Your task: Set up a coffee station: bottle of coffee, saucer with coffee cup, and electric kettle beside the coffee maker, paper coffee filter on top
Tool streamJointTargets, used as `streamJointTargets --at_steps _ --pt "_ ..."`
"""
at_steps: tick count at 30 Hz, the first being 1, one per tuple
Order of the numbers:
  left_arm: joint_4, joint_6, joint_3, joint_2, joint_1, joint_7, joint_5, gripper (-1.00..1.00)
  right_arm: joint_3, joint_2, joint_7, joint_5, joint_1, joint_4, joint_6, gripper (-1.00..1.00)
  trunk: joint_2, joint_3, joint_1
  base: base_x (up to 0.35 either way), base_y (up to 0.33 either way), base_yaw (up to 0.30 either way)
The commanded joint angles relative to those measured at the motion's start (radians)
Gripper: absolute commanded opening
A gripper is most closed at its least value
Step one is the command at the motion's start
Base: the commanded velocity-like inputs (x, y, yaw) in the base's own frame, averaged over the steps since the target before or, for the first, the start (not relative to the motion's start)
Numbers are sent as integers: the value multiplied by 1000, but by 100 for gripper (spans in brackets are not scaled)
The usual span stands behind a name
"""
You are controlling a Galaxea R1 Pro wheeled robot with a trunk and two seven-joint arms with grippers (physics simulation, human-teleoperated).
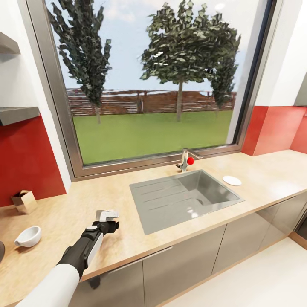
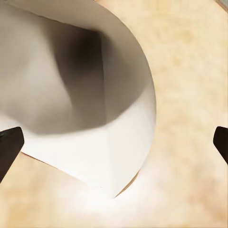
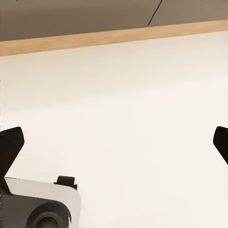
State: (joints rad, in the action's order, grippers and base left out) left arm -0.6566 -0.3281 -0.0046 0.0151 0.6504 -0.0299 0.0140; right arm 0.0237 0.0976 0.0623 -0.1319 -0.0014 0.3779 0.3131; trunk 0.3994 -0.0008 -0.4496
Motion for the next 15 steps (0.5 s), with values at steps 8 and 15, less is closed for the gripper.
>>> streamJointTargets --at_steps 8,15 --pt "-1 -6 0 0 0 -2 1 100 2 0 7 -9 0 -1 1 100 1 0 0 82 -54 0" --pt "-1 -6 3 0 0 -2 1 100 2 0 6 -9 0 -1 1 100 1 0 0 54 -31 0"
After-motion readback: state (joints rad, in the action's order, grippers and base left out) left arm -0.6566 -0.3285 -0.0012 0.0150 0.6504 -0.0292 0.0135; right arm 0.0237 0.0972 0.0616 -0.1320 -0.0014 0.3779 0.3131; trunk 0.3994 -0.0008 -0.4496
